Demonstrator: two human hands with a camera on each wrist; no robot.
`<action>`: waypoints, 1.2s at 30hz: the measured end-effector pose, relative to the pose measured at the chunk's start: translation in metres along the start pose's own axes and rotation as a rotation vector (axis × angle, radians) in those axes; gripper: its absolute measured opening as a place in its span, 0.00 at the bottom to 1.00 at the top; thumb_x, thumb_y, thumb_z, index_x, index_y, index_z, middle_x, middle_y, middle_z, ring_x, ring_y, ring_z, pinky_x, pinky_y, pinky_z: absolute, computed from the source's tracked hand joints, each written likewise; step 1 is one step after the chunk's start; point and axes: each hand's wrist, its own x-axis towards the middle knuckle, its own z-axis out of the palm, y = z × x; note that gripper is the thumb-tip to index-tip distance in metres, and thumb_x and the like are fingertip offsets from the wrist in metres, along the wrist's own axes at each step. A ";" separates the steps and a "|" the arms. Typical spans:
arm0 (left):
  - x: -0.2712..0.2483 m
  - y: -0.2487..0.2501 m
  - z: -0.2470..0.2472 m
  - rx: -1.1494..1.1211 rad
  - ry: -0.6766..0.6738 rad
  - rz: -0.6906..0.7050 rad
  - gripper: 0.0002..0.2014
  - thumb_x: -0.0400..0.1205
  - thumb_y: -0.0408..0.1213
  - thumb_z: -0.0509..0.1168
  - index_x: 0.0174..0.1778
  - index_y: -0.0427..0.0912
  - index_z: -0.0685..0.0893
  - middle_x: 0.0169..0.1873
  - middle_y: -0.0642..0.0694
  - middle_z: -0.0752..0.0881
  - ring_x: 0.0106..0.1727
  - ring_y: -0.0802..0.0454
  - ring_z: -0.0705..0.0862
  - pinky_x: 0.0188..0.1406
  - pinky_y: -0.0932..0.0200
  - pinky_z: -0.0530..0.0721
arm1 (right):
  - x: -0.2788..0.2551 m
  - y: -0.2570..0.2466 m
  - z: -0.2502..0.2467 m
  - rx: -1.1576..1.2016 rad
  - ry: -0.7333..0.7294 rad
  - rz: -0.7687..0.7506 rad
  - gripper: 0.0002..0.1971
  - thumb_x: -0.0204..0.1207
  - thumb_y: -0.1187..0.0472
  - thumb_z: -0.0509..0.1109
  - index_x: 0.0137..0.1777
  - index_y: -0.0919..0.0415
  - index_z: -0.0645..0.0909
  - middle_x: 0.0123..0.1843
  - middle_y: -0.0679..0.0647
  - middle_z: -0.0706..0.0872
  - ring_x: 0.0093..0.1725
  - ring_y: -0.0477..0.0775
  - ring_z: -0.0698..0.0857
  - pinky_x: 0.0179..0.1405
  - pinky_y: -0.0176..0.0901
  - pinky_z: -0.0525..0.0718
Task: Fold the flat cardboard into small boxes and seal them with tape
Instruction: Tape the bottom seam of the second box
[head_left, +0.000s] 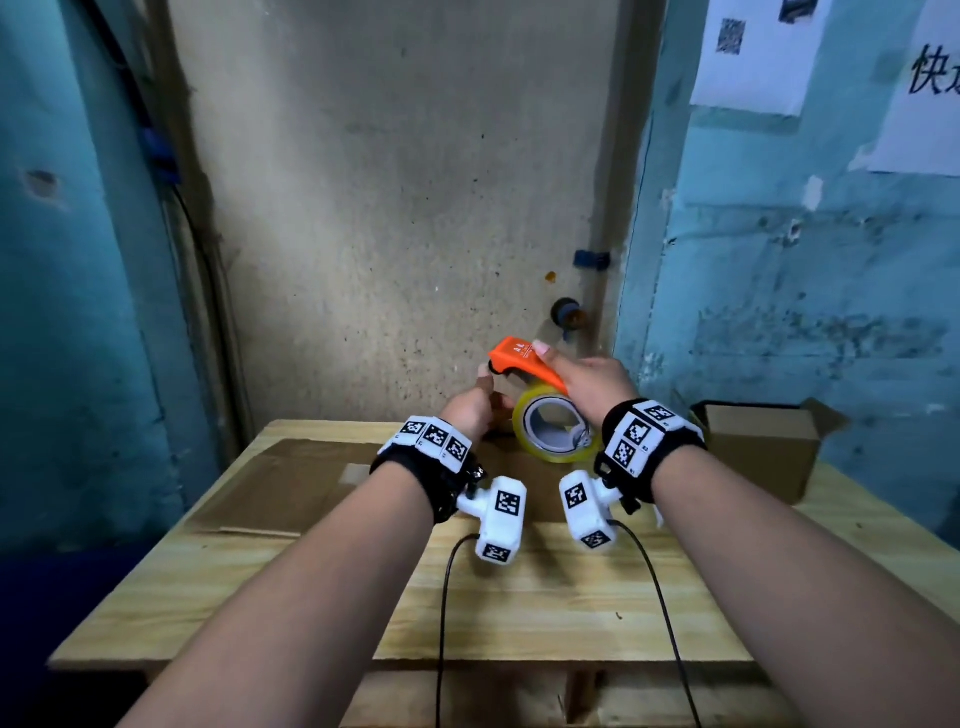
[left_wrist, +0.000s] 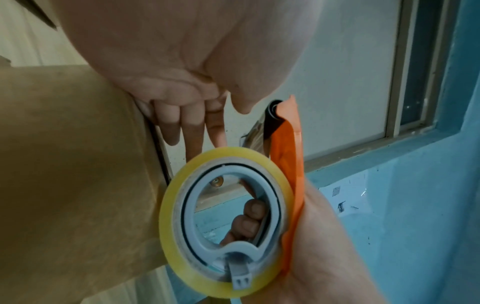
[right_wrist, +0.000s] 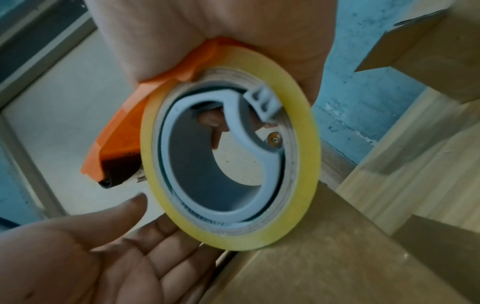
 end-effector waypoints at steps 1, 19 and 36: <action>0.000 0.000 0.000 0.066 0.005 0.049 0.25 0.91 0.53 0.55 0.42 0.42 0.91 0.47 0.37 0.89 0.48 0.41 0.86 0.56 0.49 0.82 | -0.001 0.000 -0.001 0.004 0.008 0.006 0.31 0.74 0.28 0.74 0.29 0.53 0.72 0.24 0.52 0.76 0.21 0.50 0.76 0.30 0.43 0.72; -0.051 0.045 -0.018 -0.480 -0.089 0.025 0.16 0.85 0.57 0.66 0.49 0.47 0.87 0.38 0.47 0.89 0.45 0.48 0.88 0.49 0.54 0.86 | -0.024 -0.023 -0.020 -0.151 0.070 -0.314 0.39 0.72 0.21 0.69 0.43 0.62 0.88 0.36 0.61 0.88 0.32 0.58 0.86 0.28 0.40 0.79; -0.063 0.045 -0.025 -0.423 -0.019 -0.105 0.20 0.90 0.34 0.60 0.29 0.45 0.75 0.17 0.52 0.81 0.33 0.58 0.87 0.45 0.56 0.83 | -0.039 -0.037 -0.032 -0.183 0.058 -0.349 0.40 0.63 0.18 0.74 0.40 0.61 0.85 0.32 0.52 0.89 0.28 0.51 0.87 0.26 0.44 0.83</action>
